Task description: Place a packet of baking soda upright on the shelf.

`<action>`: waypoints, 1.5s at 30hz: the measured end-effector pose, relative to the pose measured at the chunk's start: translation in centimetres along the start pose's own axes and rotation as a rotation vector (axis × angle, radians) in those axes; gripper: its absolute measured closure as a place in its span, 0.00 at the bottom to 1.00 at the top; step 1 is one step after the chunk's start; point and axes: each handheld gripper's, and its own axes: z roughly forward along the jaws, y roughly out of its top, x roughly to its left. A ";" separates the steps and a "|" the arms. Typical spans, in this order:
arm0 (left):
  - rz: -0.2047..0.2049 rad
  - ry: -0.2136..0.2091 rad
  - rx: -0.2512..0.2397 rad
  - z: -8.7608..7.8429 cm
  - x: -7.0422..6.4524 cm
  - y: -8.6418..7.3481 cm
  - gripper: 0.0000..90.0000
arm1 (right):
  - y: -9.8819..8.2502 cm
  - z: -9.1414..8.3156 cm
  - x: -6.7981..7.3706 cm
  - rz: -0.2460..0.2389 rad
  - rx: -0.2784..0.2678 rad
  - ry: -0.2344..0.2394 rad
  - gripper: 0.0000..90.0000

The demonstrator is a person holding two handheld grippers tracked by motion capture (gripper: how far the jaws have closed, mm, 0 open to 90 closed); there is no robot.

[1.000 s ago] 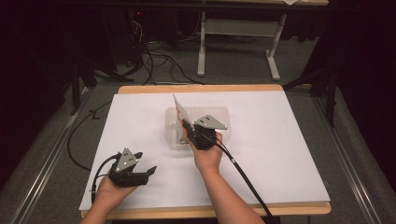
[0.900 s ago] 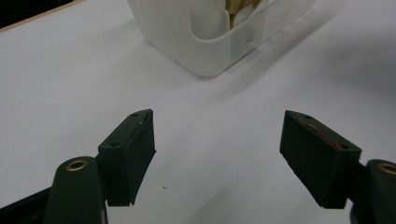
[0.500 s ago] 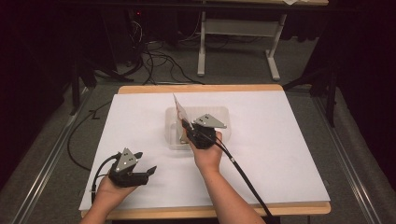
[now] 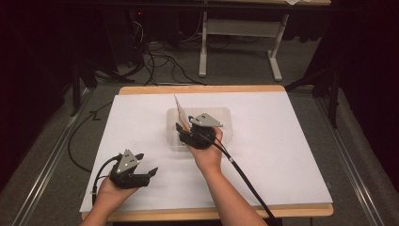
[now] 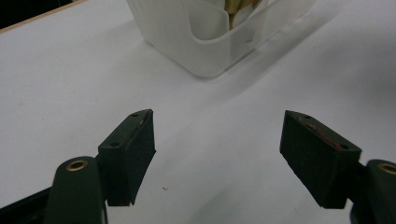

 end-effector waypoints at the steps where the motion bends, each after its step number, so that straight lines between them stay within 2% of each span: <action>1: 0.000 0.000 0.000 0.0 0.0 0.0 0.30 | 0.1 0.0 0.0 -0.010 -0.002 -0.010 0.33; 2: 0.000 0.000 0.000 0.0 0.0 0.0 0.30 | 0.1 0.0 0.0 -0.010 -0.002 -0.010 0.33; 6: -0.003 0.000 -0.002 0.0 0.0 0.0 0.30 | 0.4 -0.1 0.0 0.000 -0.011 -0.016 0.23; 16: 0.000 0.002 0.001 0.0 0.0 0.0 0.30 | 0.1 -1.8 0.2 -0.013 0.006 0.021 0.20; 26: -0.017 0.014 -0.006 -0.3 0.4 -0.1 0.30 | -1.0 -4.9 -0.5 -0.013 0.020 0.051 0.21; 32: -0.032 0.025 -0.010 -0.5 0.7 -0.2 0.30 | -1.7 -7.6 -1.0 -0.021 0.021 0.073 0.23; 36: -0.045 0.032 -0.014 -0.7 1.0 -0.3 0.30 | -2.3 -9.9 -1.9 -0.019 0.015 0.079 0.25; 39: -0.051 0.038 -0.016 -0.8 1.1 -0.3 0.29 | -2.9 -11.5 -3.0 -0.012 0.015 0.070 0.26; 43: -0.056 0.041 -0.015 -0.8 1.1 -0.4 0.29 | -3.6 -13.7 -5.1 -0.017 0.022 0.027 0.28; 45: -0.060 0.043 -0.015 -0.8 1.2 -0.4 0.29 | -4.1 -14.8 -6.5 -0.018 0.032 -0.016 0.29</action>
